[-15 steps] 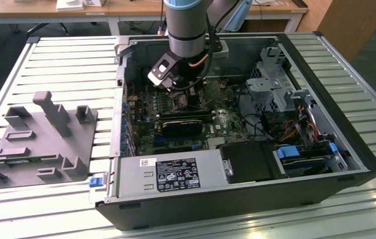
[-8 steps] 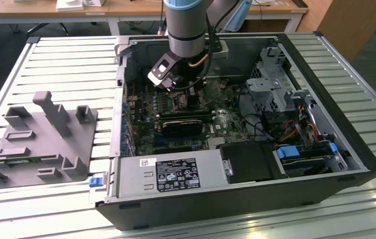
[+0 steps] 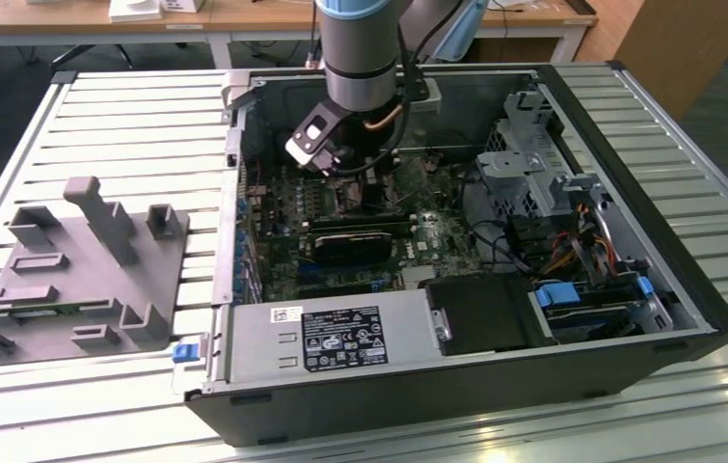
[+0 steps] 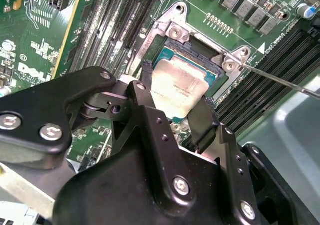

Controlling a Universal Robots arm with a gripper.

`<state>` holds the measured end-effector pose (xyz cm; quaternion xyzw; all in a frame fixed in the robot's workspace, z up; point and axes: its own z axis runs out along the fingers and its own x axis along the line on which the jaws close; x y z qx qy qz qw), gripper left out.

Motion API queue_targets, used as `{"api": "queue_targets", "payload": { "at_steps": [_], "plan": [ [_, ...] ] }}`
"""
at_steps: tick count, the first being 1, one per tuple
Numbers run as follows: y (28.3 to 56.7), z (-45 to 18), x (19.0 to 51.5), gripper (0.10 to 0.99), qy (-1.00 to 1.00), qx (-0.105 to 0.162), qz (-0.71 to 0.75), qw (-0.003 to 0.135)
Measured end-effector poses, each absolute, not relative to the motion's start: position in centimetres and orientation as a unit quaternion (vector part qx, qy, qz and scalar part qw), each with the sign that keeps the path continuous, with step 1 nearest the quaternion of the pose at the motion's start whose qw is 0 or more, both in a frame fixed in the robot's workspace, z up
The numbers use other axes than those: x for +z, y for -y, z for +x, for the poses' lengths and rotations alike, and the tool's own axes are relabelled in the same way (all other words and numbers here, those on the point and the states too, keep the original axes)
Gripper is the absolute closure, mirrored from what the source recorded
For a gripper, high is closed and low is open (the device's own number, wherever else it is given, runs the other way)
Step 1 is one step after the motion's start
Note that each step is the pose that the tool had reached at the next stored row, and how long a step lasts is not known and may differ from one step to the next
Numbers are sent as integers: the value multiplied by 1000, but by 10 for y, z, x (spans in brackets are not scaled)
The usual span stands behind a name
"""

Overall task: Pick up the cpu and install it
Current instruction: 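Place the cpu into insertion slot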

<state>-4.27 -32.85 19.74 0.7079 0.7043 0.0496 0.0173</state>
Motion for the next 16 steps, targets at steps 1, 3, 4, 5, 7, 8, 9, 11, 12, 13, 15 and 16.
{"api": "queue_targets", "payload": {
  "at_steps": [1,3,4,5,7,8,9,11,12,13,15,16],
  "plan": [
    [328,-43,197,549,-704,50,708,17],
    [328,-43,197,549,-704,50,708,17],
    [328,-43,197,549,-704,50,708,17],
    [328,-43,196,549,-704,50,708,17],
    [328,-43,196,549,-704,50,708,17],
    [328,-43,195,549,-704,50,708,17],
    [328,-43,195,549,-704,50,708,17],
    [328,-43,194,549,-704,49,708,17],
    [328,-43,194,549,-704,49,708,17],
    [328,-43,193,549,-704,49,708,17],
    [328,-43,193,549,-704,50,708,17],
    [328,-43,193,549,-704,49,708,17]
  ]
}}
